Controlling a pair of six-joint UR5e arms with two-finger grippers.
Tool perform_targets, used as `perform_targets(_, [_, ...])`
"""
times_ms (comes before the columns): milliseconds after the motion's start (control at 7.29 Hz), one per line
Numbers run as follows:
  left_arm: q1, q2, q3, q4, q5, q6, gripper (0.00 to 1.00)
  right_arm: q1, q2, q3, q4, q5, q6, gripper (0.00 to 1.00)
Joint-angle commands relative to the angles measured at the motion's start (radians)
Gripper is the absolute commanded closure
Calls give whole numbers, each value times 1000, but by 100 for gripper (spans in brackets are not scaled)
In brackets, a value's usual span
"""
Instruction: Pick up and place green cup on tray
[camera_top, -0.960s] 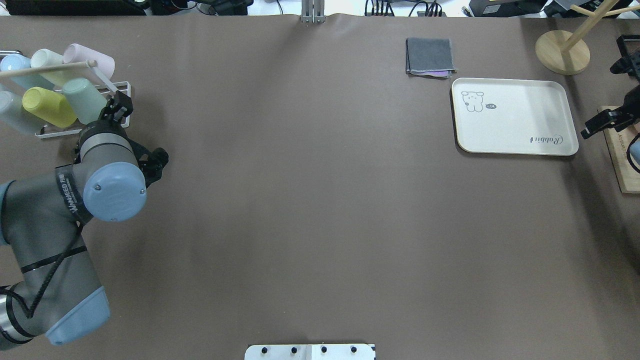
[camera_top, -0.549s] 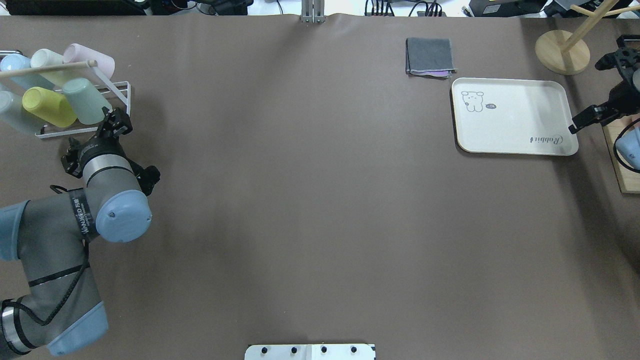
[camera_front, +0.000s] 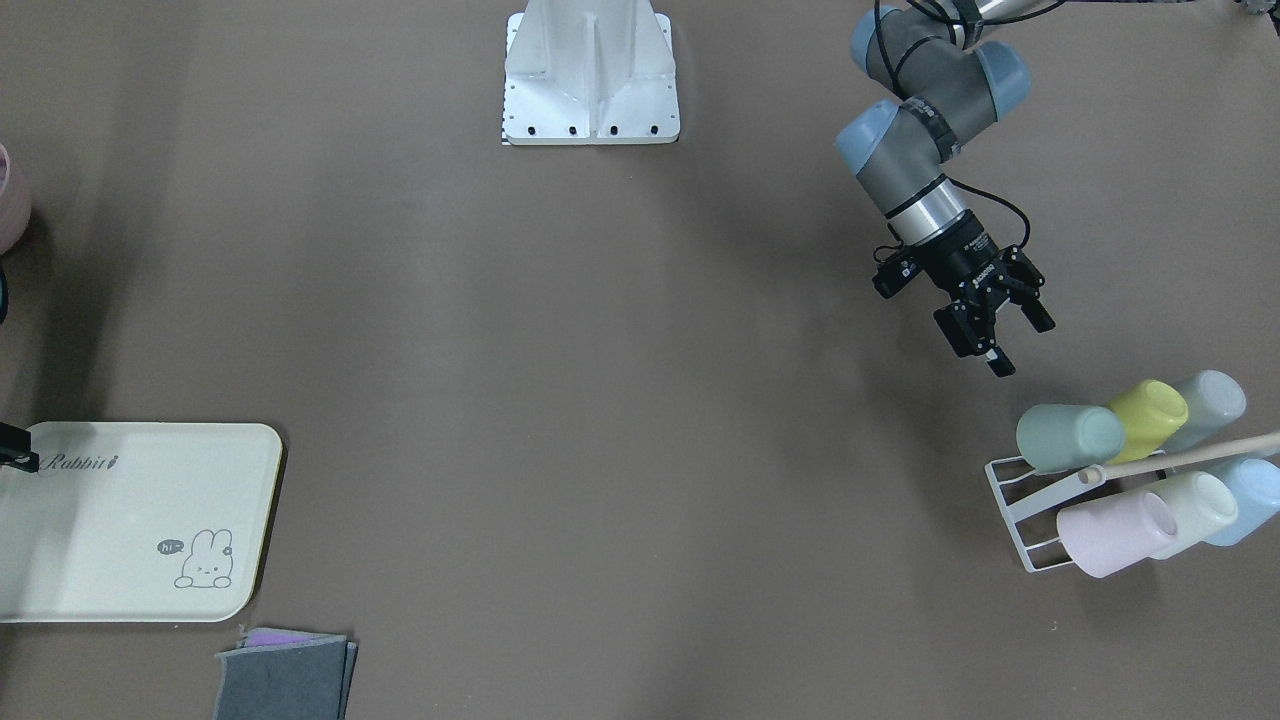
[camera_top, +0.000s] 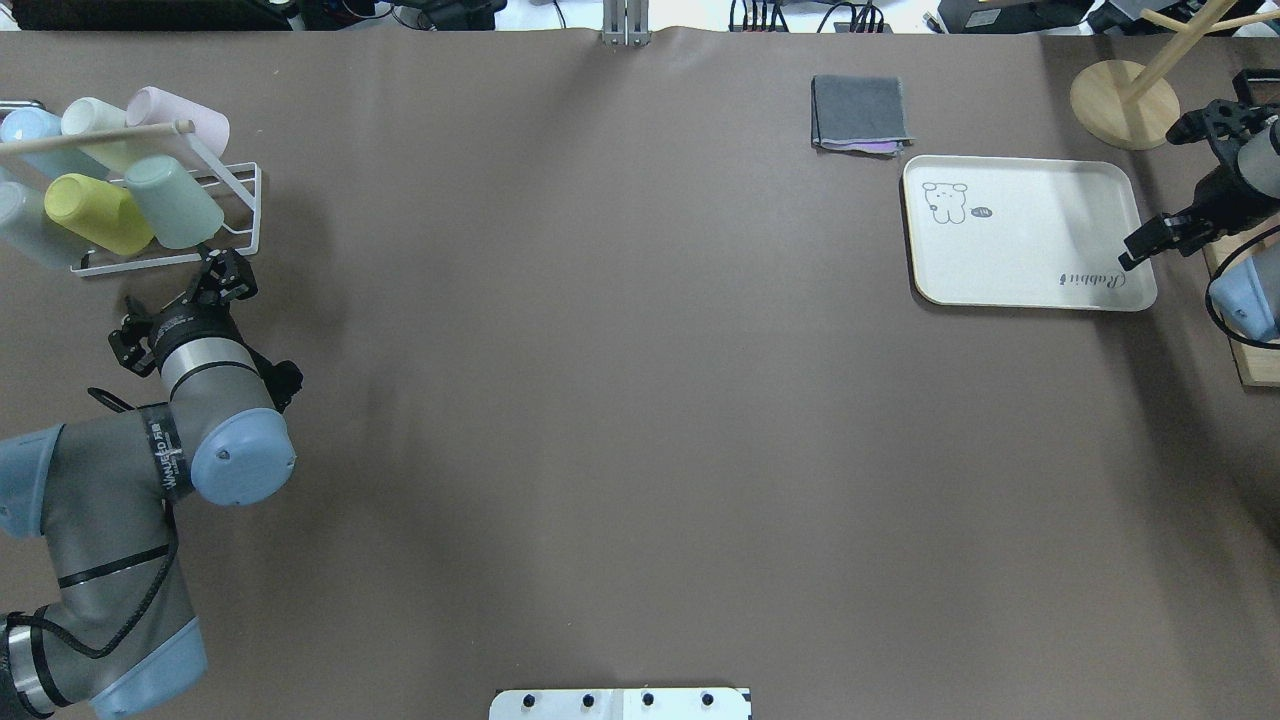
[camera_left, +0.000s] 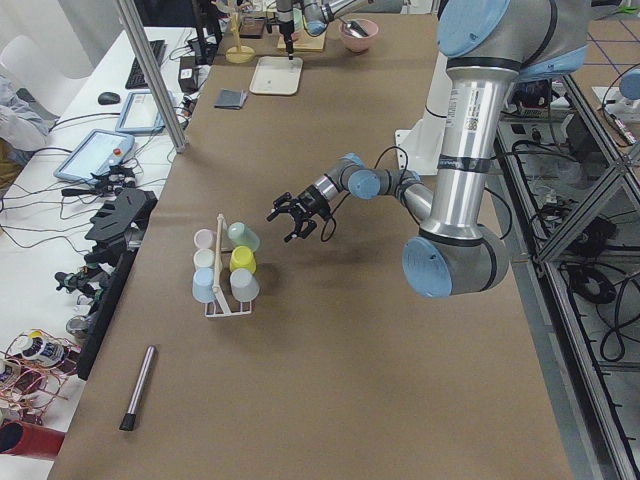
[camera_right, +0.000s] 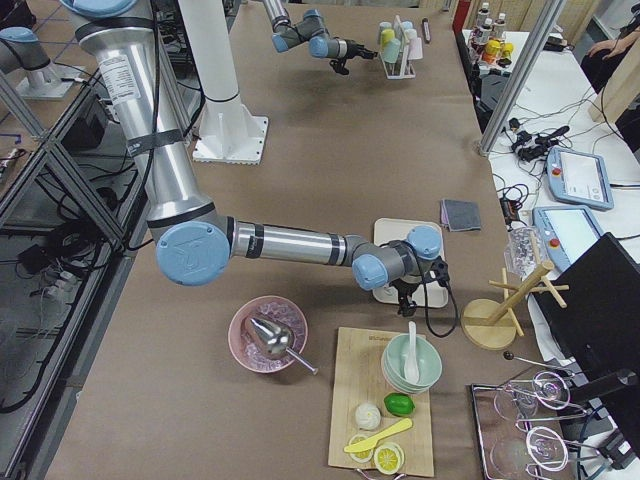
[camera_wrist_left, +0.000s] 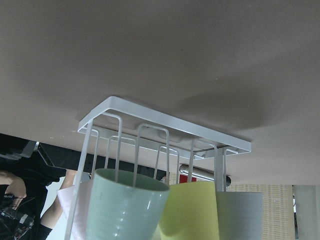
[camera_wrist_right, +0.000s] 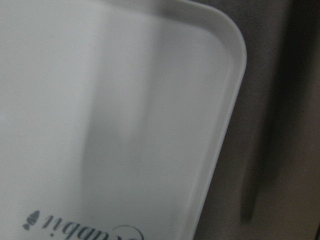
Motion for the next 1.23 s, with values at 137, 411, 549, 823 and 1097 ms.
perform_targets(137, [-6, -6, 97, -308, 49, 255, 3, -2, -8, -5, 2, -1, 0, 32])
perform_targets(411, [-13, 5, 94, -393, 51, 336, 3, -2, -8, -5, 2, -1, 2, 42])
perform_targets(549, [-29, 5, 94, -397, 51, 340, 3, -2, -8, -7, 0, -1, 1, 42])
perform_targets(823, [-65, 21, 91, -405, 46, 337, 3, -2, -8, -11, 0, -2, 2, 42])
perform_targets(1097, [-73, 37, 118, -446, 43, 336, 3, -2, -8, -13, 0, -4, 1, 46])
